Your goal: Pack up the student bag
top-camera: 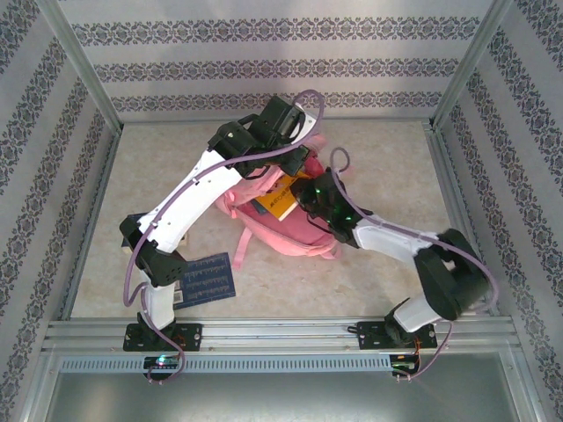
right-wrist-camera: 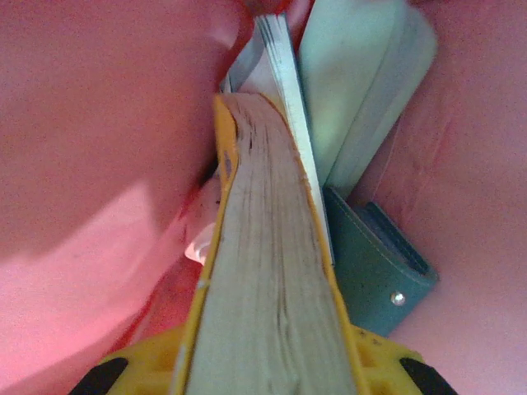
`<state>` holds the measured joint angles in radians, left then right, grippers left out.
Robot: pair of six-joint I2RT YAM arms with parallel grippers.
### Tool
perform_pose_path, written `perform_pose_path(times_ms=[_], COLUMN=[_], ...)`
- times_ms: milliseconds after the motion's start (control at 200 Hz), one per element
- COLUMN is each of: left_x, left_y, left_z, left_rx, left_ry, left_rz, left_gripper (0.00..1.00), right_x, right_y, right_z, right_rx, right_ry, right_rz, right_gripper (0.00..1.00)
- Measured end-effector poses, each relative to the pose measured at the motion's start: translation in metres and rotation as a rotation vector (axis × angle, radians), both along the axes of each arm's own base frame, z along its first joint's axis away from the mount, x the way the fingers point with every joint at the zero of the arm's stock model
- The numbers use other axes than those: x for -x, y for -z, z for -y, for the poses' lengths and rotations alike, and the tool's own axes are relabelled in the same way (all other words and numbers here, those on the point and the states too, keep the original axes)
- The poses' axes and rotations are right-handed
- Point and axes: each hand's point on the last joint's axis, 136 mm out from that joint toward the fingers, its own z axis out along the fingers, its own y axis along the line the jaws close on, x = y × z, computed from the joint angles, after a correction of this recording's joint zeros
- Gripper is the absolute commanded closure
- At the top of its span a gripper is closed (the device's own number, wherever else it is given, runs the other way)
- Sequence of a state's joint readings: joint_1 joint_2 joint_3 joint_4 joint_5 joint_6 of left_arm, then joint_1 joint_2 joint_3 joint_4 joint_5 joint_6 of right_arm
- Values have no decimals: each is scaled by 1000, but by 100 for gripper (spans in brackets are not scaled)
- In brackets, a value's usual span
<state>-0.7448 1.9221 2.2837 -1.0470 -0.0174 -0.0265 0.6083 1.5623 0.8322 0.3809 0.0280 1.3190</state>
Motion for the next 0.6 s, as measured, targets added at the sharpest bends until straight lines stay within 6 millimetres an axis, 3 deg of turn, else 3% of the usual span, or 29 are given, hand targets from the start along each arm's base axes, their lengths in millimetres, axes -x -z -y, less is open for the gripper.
perform_pose_path(times_ms=[115, 285, 600], left_x=[2, 1, -5], left_y=[0, -2, -8], left_z=[3, 4, 6], left_rx=[12, 17, 46], left_ry=[16, 20, 9], left_rz=[-10, -1, 19], left_gripper=[100, 100, 100], right_x=[-18, -19, -4], right_y=[7, -2, -12], right_z=[-11, -3, 50], right_rx=[-2, 5, -18], right_ry=[28, 58, 141], right_rz=[21, 48, 86], right_gripper=[100, 100, 100])
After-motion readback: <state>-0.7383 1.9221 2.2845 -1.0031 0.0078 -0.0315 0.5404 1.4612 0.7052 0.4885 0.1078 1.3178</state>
